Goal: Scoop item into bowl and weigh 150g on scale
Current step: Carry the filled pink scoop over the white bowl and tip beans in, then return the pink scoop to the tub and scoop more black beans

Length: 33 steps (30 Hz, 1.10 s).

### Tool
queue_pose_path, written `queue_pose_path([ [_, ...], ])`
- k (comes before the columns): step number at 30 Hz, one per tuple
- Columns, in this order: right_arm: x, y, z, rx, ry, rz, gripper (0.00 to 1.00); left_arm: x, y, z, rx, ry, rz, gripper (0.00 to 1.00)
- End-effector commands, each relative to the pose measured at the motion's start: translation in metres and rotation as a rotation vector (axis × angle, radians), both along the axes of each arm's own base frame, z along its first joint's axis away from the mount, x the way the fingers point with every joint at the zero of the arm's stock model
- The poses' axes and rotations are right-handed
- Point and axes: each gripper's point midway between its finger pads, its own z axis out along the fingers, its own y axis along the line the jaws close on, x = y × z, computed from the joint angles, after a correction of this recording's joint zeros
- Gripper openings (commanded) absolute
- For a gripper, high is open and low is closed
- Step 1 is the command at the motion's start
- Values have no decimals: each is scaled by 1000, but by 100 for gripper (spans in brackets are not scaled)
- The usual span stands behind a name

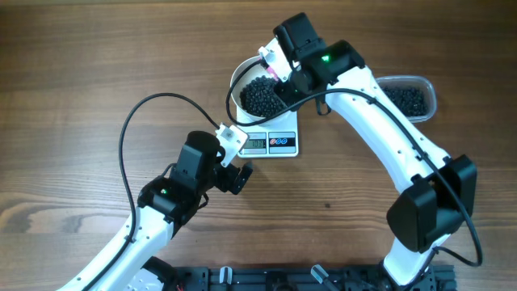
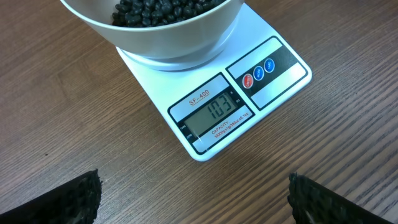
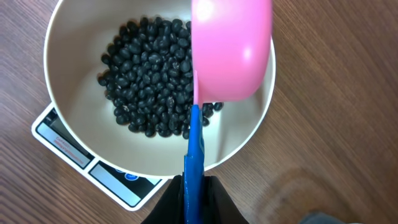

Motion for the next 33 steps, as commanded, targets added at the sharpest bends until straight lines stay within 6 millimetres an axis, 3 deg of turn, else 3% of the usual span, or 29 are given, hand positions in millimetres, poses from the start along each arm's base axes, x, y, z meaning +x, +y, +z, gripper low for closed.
queue_pose_path([
  [1, 14, -4, 25, 121, -16, -38, 4, 1, 4, -1, 8, -1, 10, 100],
  [8, 30, -70, 82, 241, -93, -214, 4, 1, 4, -1, 8, -1, 10, 100],
  [14, 23, -149, 109, 291, -108, -419, 4, 1, 4, -1, 8, -1, 10, 100],
  [19, 4, -213, 96, 260, -24, -586, 4, 1, 4, -1, 8, -1, 10, 100],
  [22, -7, -238, 90, 248, 17, -655, 4, 1, 4, -1, 8, -1, 10, 100],
  [26, -16, -255, 82, 237, 50, -706, 4, 1, 4, -1, 8, -1, 10, 100],
  [33, -34, -263, 27, 161, 204, -750, 4, 1, 4, -1, 8, -1, 10, 100],
])
